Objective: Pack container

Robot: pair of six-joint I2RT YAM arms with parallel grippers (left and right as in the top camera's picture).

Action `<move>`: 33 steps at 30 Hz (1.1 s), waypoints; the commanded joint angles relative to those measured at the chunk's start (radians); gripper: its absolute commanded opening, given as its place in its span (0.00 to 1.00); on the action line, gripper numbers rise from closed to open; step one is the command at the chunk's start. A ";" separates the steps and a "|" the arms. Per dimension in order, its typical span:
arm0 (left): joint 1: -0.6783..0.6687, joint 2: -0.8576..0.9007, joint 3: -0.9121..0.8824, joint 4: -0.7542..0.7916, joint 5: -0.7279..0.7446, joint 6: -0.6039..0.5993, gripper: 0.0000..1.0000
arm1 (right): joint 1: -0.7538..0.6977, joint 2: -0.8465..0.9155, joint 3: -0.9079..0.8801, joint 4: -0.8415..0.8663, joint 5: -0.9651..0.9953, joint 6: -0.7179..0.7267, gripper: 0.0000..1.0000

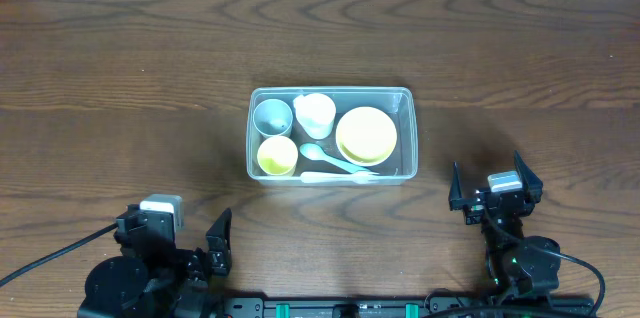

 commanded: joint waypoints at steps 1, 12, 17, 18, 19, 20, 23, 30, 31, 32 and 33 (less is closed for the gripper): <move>0.004 -0.002 -0.002 0.001 -0.008 -0.008 0.98 | 0.000 -0.007 -0.002 -0.004 -0.004 -0.015 0.99; 0.004 -0.002 -0.002 0.000 -0.008 -0.008 0.98 | 0.000 -0.007 -0.002 -0.004 -0.004 -0.015 0.99; 0.004 -0.002 -0.002 0.000 -0.008 -0.008 0.98 | 0.000 -0.007 -0.002 -0.004 -0.004 -0.015 0.99; 0.004 -0.002 -0.002 0.001 -0.008 -0.008 0.98 | 0.000 -0.007 -0.002 -0.004 -0.004 -0.015 0.99; 0.004 -0.002 -0.002 0.001 -0.008 -0.008 0.98 | 0.000 -0.007 -0.002 -0.004 -0.004 -0.015 0.99; 0.004 -0.002 -0.002 0.001 -0.008 -0.008 0.98 | 0.000 -0.007 -0.002 -0.004 -0.004 -0.015 0.99; 0.016 -0.008 -0.003 -0.034 -0.013 0.007 0.98 | 0.000 -0.007 -0.002 -0.004 -0.004 -0.015 0.99; 0.182 -0.061 -0.087 -0.037 -0.011 0.003 0.98 | 0.000 -0.006 -0.002 -0.004 -0.004 -0.015 0.99; 0.201 -0.074 -0.121 -0.008 -0.011 0.003 0.98 | 0.000 -0.006 -0.002 -0.004 -0.004 -0.015 0.99; 0.213 -0.088 -0.158 0.025 -0.013 0.004 0.98 | 0.000 -0.006 -0.002 -0.004 -0.004 -0.015 0.99; 0.220 -0.101 -0.192 0.058 -0.016 0.007 0.98 | 0.000 -0.006 -0.002 -0.004 -0.004 -0.015 0.99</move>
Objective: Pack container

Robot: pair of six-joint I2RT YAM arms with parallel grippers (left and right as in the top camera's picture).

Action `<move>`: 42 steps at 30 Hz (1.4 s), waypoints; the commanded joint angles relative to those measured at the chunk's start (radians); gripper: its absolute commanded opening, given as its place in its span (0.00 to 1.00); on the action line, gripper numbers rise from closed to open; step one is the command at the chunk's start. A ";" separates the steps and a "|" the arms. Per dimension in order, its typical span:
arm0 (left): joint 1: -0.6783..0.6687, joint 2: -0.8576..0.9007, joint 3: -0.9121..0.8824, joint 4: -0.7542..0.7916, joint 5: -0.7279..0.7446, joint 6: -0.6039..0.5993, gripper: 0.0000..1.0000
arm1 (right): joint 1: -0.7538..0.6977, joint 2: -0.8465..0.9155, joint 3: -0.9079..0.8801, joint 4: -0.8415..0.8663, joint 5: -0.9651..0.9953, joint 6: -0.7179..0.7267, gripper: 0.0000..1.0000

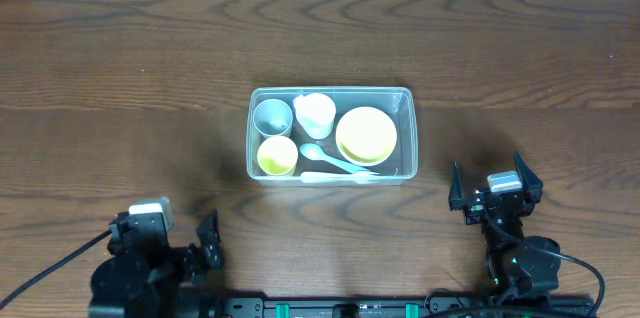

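A clear plastic container (408, 118) sits mid-table. Inside it are a grey-blue cup (271, 116), a white cup (316, 113), a yellow cup (277, 156), a stack of yellow plates (366, 135), a light blue spoon (335, 159) and a white utensil (335, 176) along the front wall. My left gripper (209, 240) is low at the near left edge, seen edge-on, far from the container. At the near right, my right gripper (487, 170) has its fingers spread and nothing between them.
The dark wooden table (120, 78) runs wide around the container. Both arm bases and a black rail with cables lie along the near edge.
My left arm has drawn back a little, to the left and toward the near edge. The right arm and the container's contents have not moved.
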 commanded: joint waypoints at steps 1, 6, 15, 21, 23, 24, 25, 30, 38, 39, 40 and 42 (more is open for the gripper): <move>0.035 -0.049 -0.121 0.087 -0.022 0.006 0.98 | 0.000 -0.006 -0.002 -0.004 -0.004 -0.012 0.99; 0.052 -0.130 -0.342 0.351 -0.058 0.006 0.98 | 0.000 -0.006 -0.002 -0.004 -0.004 -0.012 0.99; 0.058 -0.206 -0.698 0.916 -0.065 0.006 0.98 | 0.000 -0.006 -0.002 -0.004 -0.004 -0.012 0.99; 0.062 -0.206 -0.738 0.959 -0.087 0.045 0.98 | 0.000 -0.006 -0.002 -0.004 -0.004 -0.012 0.99; 0.062 -0.205 -0.738 0.931 -0.081 0.044 0.98 | 0.000 -0.006 -0.002 -0.004 -0.004 -0.012 0.99; 0.062 -0.206 -0.738 0.931 -0.077 0.044 0.98 | 0.000 -0.006 -0.002 -0.004 -0.004 -0.012 0.99; 0.062 -0.206 -0.738 0.930 -0.072 0.043 0.98 | 0.000 -0.006 -0.002 -0.004 -0.004 -0.012 0.99; 0.062 -0.206 -0.738 0.931 -0.063 0.043 0.98 | 0.000 -0.006 -0.002 -0.004 -0.004 -0.012 0.99; 0.062 -0.203 -0.738 0.931 -0.063 0.044 0.98 | 0.000 -0.006 -0.002 -0.004 -0.004 -0.012 0.99; 0.062 -0.203 -0.738 0.931 -0.064 0.044 0.98 | 0.000 -0.006 -0.002 -0.004 -0.004 -0.012 0.99; 0.062 -0.203 -0.738 0.931 -0.064 0.044 0.98 | 0.000 -0.006 -0.002 -0.004 -0.004 -0.012 0.99; 0.062 -0.203 -0.738 0.931 -0.064 0.044 0.98 | 0.000 -0.006 -0.002 -0.004 -0.004 -0.012 0.99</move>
